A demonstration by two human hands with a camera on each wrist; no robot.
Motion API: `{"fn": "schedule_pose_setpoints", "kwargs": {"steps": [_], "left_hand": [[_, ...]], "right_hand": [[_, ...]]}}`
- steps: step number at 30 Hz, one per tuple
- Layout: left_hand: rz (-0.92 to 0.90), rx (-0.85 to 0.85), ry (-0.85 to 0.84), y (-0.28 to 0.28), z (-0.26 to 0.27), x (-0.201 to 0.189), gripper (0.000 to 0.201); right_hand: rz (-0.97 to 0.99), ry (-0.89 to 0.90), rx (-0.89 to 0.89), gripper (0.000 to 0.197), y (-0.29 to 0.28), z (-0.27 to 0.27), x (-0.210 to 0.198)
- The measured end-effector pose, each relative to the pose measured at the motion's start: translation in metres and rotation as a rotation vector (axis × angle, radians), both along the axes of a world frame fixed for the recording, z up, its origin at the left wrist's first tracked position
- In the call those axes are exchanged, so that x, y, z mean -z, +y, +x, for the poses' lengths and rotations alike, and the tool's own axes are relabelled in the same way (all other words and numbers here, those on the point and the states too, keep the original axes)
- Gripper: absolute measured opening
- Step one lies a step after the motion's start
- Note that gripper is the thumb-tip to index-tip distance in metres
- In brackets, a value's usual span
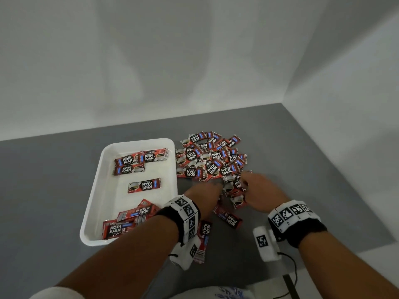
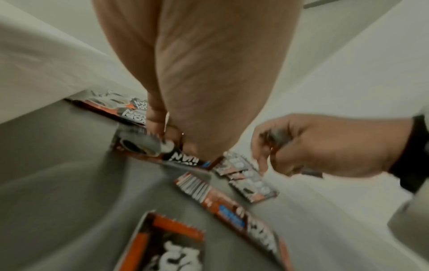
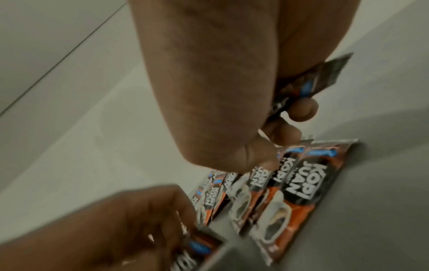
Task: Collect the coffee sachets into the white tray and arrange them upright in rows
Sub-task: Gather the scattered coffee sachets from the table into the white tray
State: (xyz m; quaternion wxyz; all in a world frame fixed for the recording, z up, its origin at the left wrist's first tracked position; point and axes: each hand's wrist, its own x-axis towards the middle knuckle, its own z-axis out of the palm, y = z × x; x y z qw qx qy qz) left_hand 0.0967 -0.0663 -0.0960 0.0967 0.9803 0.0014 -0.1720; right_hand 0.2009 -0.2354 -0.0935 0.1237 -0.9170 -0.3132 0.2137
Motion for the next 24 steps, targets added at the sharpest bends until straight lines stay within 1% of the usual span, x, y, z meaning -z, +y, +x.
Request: {"fn": "schedule_pose_setpoints", "kwargs": {"steps": [2,3,5,7,8,9,10,11,12,15,16,18,20,21,22,24], "left_hand": [[-0.007,-0.047,-0.011,0.0,0.004,-0.01,0.031],[-0.031,-0.079,-0.021,0.002,0.005,-0.013,0.031],[-0.042,-0.1,-0.06,0.002,0.001,-0.019,0.029],[-0.05,-0.074,-0.036,-0.002,-0.006,-0.025,0.021],[-0.059,-0.03,0.011,-0.008,-0.011,-0.026,0.023],[-0.032,0.046,0.098,-0.013,-0.017,-0.026,0.031],[-0.015,0.085,0.182,-0.017,-0.023,-0.025,0.036],[-0.009,0.072,0.23,-0.021,-0.026,-0.022,0.038],[-0.007,0.044,0.245,-0.023,-0.031,-0.019,0.037],[0.009,-0.085,0.343,-0.026,-0.037,-0.014,0.02],[-0.001,-0.112,0.356,-0.027,-0.038,-0.014,0.02],[-0.005,-0.13,0.325,-0.03,-0.038,-0.014,0.021],[0.011,-0.14,0.282,-0.033,-0.037,-0.014,0.021],[0.013,-0.146,0.267,-0.032,-0.037,-0.015,0.023],[0.017,-0.151,0.254,-0.032,-0.036,-0.014,0.024],[0.043,-0.165,0.253,-0.032,-0.035,-0.013,0.027]], "right_hand": [[-0.059,-0.011,-0.084,0.015,-0.005,-0.002,0.005],[-0.077,-0.027,-0.11,0.016,-0.008,-0.004,0.011],[-0.077,-0.05,-0.099,0.033,-0.014,-0.009,0.019],[-0.042,-0.05,-0.071,0.042,-0.017,-0.012,0.021],[-0.038,-0.041,-0.071,0.042,-0.018,-0.012,0.021],[-0.044,-0.032,-0.078,0.041,-0.018,-0.011,0.02],[-0.061,-0.027,-0.084,0.039,-0.017,-0.011,0.02],[-0.075,-0.021,-0.082,0.037,-0.016,-0.01,0.02],[-0.084,-0.009,-0.07,0.035,-0.015,-0.01,0.02],[-0.061,0.016,-0.011,0.025,-0.014,-0.012,0.023],[-0.044,0.03,0.013,0.023,-0.014,-0.013,0.024],[-0.053,0.067,0.032,0.022,-0.015,-0.014,0.024],[-0.052,0.1,0.004,0.019,-0.013,-0.017,0.017],[-0.019,0.11,-0.006,0.013,-0.012,-0.019,0.013],[0.012,0.119,-0.003,0.012,-0.01,-0.022,0.009],[0.085,0.138,0.037,0.025,-0.005,-0.028,0.003]]}}
